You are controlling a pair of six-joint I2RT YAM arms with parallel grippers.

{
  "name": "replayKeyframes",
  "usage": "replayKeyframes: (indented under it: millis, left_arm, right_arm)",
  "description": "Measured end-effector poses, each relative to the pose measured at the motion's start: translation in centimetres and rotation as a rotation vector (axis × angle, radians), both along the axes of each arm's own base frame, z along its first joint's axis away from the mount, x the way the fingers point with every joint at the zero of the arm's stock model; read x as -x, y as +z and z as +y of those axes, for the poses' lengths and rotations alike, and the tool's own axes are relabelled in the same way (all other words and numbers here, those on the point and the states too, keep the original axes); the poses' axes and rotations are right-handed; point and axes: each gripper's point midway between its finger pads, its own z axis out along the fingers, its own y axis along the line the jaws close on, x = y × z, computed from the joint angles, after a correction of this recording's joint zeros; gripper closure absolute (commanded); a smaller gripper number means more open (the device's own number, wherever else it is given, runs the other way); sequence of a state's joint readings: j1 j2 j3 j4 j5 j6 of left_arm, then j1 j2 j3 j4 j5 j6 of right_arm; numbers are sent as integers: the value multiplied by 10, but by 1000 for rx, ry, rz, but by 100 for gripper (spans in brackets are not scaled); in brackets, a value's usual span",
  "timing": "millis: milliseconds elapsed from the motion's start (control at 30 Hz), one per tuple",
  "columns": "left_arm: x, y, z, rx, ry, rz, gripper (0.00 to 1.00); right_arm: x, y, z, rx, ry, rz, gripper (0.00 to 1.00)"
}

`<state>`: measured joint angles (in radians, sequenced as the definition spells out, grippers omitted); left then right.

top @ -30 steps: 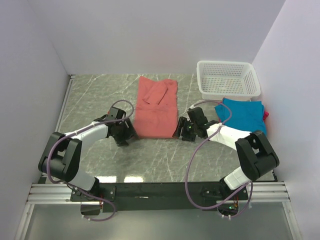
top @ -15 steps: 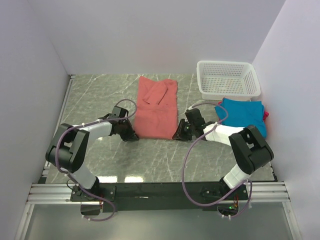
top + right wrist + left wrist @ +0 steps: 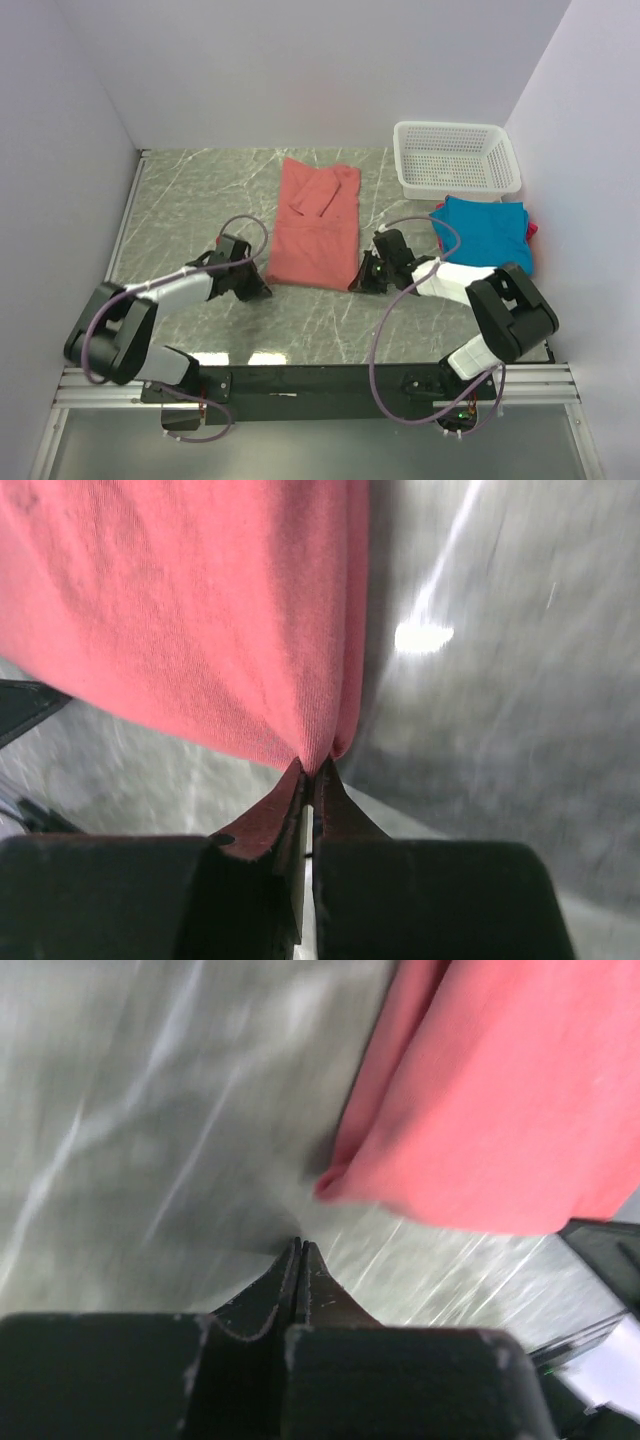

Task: Fold and stack the t-shirts
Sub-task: Fold the tshirt

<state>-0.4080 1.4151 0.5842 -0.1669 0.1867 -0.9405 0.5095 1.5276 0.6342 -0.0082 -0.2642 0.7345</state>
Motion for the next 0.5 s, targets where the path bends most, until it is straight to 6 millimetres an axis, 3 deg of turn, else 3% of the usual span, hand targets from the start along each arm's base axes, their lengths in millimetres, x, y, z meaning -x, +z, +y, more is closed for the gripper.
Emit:
replayKeyframes:
  millis: [133, 233, 333, 500]
  left_arm:
    - [34, 0, 2, -24, -26, 10, 99]
    - [49, 4, 4, -34, -26, 11, 57]
    - [46, 7, 8, -52, 1, 11, 43]
    - [15, 29, 3, -60, 27, -50, 45]
  right_arm:
    - [27, 3, 2, 5, 49, 8, 100]
    - [44, 8, 1, -3, 76, 6, 100]
    - [48, 9, -2, -1, 76, 8, 100]
    - [48, 8, -3, 9, 71, 10, 100]
